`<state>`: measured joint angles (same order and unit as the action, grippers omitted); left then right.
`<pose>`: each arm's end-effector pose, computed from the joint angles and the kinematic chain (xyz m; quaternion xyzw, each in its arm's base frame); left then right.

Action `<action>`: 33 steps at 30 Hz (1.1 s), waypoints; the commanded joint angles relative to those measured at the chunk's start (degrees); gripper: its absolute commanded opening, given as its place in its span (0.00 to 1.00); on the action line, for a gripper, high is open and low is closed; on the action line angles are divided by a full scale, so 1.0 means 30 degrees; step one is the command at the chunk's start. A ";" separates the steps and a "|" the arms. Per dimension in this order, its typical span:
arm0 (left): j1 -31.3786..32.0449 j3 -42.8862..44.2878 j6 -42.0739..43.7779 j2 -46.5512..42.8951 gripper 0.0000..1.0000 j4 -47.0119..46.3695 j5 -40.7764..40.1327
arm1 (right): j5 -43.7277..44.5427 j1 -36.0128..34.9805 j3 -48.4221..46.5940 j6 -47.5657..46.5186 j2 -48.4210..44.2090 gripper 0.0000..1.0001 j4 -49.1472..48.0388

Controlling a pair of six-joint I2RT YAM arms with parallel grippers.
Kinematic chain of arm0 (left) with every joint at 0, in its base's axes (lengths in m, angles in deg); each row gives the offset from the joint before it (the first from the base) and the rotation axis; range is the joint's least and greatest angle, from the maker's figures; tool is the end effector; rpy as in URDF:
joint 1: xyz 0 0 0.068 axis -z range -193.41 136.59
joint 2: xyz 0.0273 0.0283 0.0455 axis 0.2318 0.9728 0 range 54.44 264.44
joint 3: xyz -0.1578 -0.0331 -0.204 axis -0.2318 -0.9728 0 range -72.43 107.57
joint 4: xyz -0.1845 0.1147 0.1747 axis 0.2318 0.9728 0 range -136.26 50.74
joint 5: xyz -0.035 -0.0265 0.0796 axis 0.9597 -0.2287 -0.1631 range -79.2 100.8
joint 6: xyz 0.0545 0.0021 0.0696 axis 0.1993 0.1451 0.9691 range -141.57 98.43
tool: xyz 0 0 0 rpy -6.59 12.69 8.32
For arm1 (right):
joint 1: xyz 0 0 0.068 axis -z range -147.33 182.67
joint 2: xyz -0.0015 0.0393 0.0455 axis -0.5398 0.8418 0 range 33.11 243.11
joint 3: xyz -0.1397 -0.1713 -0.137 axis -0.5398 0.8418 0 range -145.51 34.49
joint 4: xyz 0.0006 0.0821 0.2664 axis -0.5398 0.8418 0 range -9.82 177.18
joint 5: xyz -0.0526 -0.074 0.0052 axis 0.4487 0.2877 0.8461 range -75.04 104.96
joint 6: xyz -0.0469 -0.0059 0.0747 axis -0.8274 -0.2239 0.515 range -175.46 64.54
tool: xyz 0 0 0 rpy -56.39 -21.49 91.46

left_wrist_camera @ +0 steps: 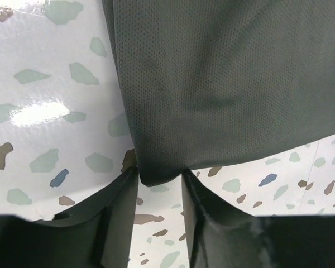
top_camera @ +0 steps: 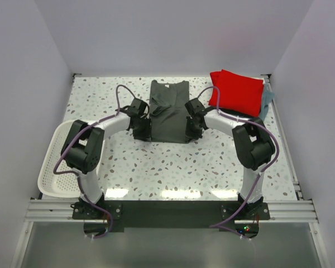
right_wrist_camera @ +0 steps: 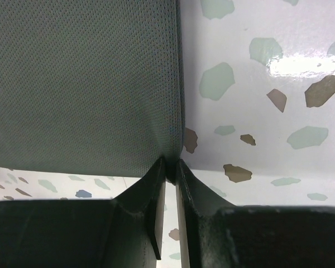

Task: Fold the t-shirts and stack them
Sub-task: Fold the tshirt

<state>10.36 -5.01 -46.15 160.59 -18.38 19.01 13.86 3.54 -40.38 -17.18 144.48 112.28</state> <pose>0.3552 -0.1687 0.0971 0.0075 0.9768 -0.1467 0.1557 0.3613 0.2032 0.0966 0.0766 0.9796 0.1109 0.1493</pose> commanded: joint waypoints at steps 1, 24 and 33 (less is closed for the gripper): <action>0.0046 0.0555 -0.0040 0.0593 0.40 -0.0035 -0.0597 | -0.0276 -0.0048 0.0143 -0.0046 0.0229 0.16 0.0112; -0.0013 0.3719 -0.0947 -0.4354 0.00 0.2980 -0.0509 | 0.0309 -0.0077 -0.1791 -0.1218 -0.4133 0.00 0.3653; 0.0045 0.3309 -0.1387 -0.6845 0.00 0.4708 -0.0247 | 0.1393 -0.0165 -0.2084 -0.1949 -0.7005 0.00 0.5821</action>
<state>10.43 4.30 -49.16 142.47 -8.02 18.20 14.73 3.20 -44.90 -20.92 126.17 123.97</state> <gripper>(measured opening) 0.026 0.014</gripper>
